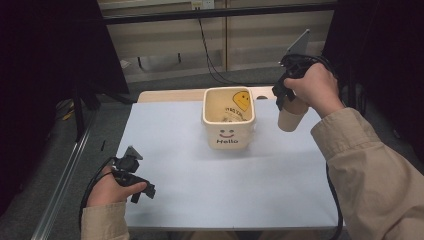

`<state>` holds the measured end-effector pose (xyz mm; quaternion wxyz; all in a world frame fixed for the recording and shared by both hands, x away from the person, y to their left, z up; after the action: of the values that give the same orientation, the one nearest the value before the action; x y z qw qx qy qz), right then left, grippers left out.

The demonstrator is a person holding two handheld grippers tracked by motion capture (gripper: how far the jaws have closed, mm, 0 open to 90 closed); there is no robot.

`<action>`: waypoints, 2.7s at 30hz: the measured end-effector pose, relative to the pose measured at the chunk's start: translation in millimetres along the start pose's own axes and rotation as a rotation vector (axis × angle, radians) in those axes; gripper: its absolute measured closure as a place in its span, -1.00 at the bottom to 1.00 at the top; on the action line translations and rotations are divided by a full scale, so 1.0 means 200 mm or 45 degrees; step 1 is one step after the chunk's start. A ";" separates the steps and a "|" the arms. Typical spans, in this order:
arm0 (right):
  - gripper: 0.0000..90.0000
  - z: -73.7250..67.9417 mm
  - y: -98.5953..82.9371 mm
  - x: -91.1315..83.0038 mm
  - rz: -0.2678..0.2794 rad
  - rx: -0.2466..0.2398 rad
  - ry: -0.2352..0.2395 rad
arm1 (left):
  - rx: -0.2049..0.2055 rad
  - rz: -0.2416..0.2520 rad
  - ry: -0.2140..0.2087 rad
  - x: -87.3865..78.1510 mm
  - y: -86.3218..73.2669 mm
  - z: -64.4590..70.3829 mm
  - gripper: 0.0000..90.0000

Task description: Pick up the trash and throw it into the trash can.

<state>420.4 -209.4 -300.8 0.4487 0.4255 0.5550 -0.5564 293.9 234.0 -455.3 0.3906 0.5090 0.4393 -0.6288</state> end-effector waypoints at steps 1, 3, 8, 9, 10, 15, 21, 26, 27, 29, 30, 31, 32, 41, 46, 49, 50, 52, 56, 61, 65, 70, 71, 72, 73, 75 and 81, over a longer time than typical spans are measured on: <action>-0.52 0.00 0.00 -0.03 0.001 -0.003 -0.001 | 0.000 -0.001 -0.003 0.00 0.00 0.00 -0.78; -0.52 0.00 0.00 -0.05 0.000 -0.004 0.003 | 0.000 -0.001 0.000 0.00 0.00 0.00 -0.78; -0.52 0.01 0.01 -0.15 0.019 -0.015 0.011 | -0.004 -0.003 -0.016 0.00 0.00 0.01 -0.78; -0.52 0.01 0.01 -0.17 0.023 -0.017 0.015 | 0.001 -0.004 -0.004 0.00 0.00 0.00 -0.78; -0.52 0.01 0.02 -0.18 0.019 -0.016 0.017 | 0.000 -0.004 -0.006 0.00 0.00 0.00 -0.78; -0.52 0.03 0.03 -0.23 0.016 -0.008 -0.007 | -0.012 0.009 -0.011 0.00 0.00 -0.01 -0.78; -0.52 0.02 0.05 -0.26 0.008 -0.017 -0.012 | -0.014 0.003 -0.022 0.00 0.00 -0.01 -0.78; -0.52 0.03 0.07 -0.28 0.006 -0.009 -0.024 | -0.009 -0.001 -0.018 0.00 0.00 -0.01 -0.78; -0.52 0.03 0.07 -0.28 0.006 -0.009 -0.024 | -0.008 0.000 -0.023 0.00 0.00 -0.01 -0.78; -0.51 0.03 0.07 -0.29 0.008 -0.005 -0.028 | -0.007 0.001 -0.018 0.00 0.00 -0.01 -0.78; -0.51 0.03 0.07 -0.31 0.008 -0.003 -0.027 | -0.006 -0.003 -0.021 0.00 0.00 -0.01 -0.77; -0.51 0.03 0.07 -0.31 0.008 -0.009 -0.029 | -0.007 -0.003 -0.020 0.00 0.00 -0.01 -0.77; -0.51 0.03 0.07 -0.31 0.008 -0.009 -0.029 | -0.007 -0.003 -0.020 0.00 0.00 -0.01 -0.78; -0.51 0.01 0.07 -0.42 0.028 -0.024 -0.040 | 0.007 0.007 0.002 -0.01 0.00 -0.01 -0.77; -0.51 0.00 0.07 -0.48 0.046 -0.031 -0.047 | 0.010 -0.001 -0.018 -0.01 0.00 0.00 -0.77; -0.51 -0.01 0.07 -0.49 0.049 -0.028 -0.047 | 0.005 0.005 -0.017 -0.01 0.00 0.00 -0.77; -0.51 -0.01 0.07 -0.49 0.049 -0.028 -0.047 | 0.005 0.005 -0.017 -0.01 0.00 0.00 -0.77; -0.51 -0.03 0.08 -0.49 0.049 -0.034 -0.050 | 0.009 0.000 -0.010 -0.01 0.00 0.00 -0.77; -0.51 -0.09 0.10 -0.49 0.047 -0.065 -0.050 | 0.016 0.007 -0.013 -0.01 0.00 0.01 -0.77; -0.51 -0.18 0.13 -0.49 0.055 -0.102 -0.050 | 0.032 0.003 -0.003 -0.01 0.00 0.00 -0.77; -0.52 -0.25 0.15 -0.49 0.053 -0.124 -0.062 | 0.020 -0.001 -0.015 -0.01 0.00 0.00 -0.77; -0.51 -0.35 0.17 -0.49 0.063 -0.171 -0.054 | -0.004 0.026 -0.016 -0.01 0.00 0.01 -0.77; -0.52 -0.39 0.18 -0.50 0.064 -0.187 -0.062 | -0.005 0.022 -0.023 -0.01 -0.01 0.01 -0.77; -0.52 -0.39 0.18 -0.50 0.064 -0.187 -0.062 | -0.005 0.022 -0.023 -0.01 -0.01 0.01 -0.77; -0.52 -0.40 0.18 -0.50 0.060 -0.190 -0.062 | 0.005 0.014 -0.017 -0.02 -0.01 0.00 -0.77; -0.52 -0.45 0.20 -0.49 0.061 -0.211 -0.064 | 0.011 0.014 -0.018 -0.02 -0.01 0.00 -0.77; -0.52 -0.50 0.22 -0.47 0.056 -0.237 -0.065 | 0.004 0.020 -0.018 -0.01 -0.01 0.00 -0.77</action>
<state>483.6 -106.5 -221.7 0.5123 0.3799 0.5832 -0.5030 292.3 235.7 -452.2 0.3979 0.5086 0.4315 -0.6299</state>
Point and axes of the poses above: each handheld gripper's, and its own axes: x roughly forward along the jaws, y roughly out of its top, z roughly to its right, the point moved 6 cm from there along x, roughly forward along the jaws, and after that the axes turned 15 degrees about -z, right-handed, at the moved point
